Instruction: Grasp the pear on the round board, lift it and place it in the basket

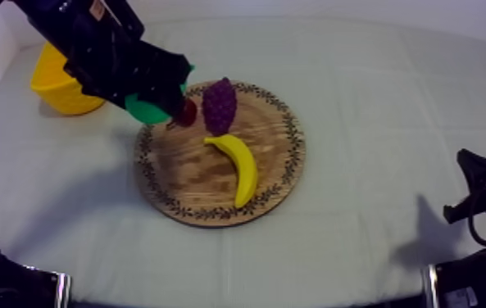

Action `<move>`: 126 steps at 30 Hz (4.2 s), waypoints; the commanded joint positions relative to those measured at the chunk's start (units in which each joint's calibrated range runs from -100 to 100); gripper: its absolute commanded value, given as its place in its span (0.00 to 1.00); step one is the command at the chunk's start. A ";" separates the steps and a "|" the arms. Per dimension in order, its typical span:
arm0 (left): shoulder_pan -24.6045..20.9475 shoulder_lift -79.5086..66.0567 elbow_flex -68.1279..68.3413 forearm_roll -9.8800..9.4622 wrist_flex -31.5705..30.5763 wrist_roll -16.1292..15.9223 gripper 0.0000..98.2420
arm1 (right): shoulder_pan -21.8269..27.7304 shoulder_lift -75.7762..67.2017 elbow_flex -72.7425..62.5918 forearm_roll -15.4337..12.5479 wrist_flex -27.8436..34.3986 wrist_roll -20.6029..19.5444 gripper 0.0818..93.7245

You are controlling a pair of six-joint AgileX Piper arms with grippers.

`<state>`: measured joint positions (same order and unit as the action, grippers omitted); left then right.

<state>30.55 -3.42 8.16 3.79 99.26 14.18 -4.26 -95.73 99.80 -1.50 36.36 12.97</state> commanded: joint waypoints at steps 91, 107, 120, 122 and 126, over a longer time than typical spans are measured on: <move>-34.41 47.26 -40.34 -3.92 -3.52 -18.09 0.53 | -0.02 -0.03 -0.02 0.01 0.02 0.00 0.00; -34.24 48.78 -39.53 -3.21 -4.50 -16.84 0.95 | -0.10 -0.03 -0.02 0.01 0.02 0.00 0.00; -34.44 45.54 -36.85 -3.08 -4.37 -16.96 0.98 | -0.10 -0.03 -0.02 0.01 0.02 0.00 0.00; -34.51 44.24 -36.03 -3.08 -4.37 -17.08 0.97 | -0.10 -0.03 -0.02 0.01 0.02 0.00 0.00; -34.56 41.28 -34.49 -3.07 -3.88 -17.23 0.97 | -0.10 -0.03 -0.02 0.01 0.02 0.00 0.00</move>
<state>-3.97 38.74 -26.67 0.69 95.29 -3.09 -4.38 -95.73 99.80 -1.50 36.36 12.98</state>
